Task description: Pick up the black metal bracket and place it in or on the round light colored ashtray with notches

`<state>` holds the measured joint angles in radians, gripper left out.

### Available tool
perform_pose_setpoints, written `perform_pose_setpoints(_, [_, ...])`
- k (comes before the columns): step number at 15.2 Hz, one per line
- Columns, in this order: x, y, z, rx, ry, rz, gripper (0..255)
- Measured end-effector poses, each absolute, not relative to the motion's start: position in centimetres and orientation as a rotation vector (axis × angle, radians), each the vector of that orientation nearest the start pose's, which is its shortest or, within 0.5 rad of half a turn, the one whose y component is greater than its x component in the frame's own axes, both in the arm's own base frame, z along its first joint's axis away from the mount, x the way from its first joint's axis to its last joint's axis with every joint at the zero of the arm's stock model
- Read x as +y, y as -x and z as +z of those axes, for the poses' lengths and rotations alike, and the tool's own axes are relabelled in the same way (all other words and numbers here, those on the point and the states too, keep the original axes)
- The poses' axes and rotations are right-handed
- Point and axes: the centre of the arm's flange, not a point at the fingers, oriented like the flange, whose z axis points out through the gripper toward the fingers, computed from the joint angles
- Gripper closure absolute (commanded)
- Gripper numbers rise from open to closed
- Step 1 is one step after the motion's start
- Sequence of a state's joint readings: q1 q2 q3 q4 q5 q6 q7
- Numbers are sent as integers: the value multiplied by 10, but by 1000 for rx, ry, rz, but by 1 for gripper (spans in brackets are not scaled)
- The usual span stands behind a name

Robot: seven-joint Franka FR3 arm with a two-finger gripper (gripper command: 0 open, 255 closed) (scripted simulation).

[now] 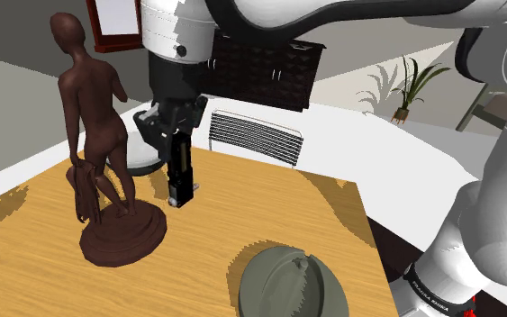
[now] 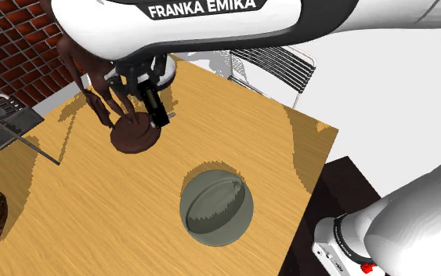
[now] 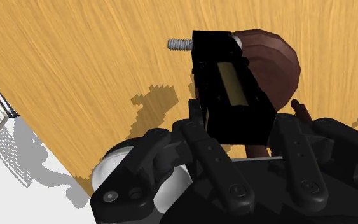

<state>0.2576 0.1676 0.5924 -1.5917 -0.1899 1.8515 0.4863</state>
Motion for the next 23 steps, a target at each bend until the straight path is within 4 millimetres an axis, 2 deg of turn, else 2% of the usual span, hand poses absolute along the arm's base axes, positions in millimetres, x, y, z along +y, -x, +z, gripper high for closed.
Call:
perform_pose_setpoints(4, [424, -397, 567, -613, 3069, -240, 255])
perform_pose_setpoints(20, [368, -198, 604, -613, 3070, -241, 255])
perform_pose_setpoints(23, [363, -182, 601, -613, 3069, -240, 255])
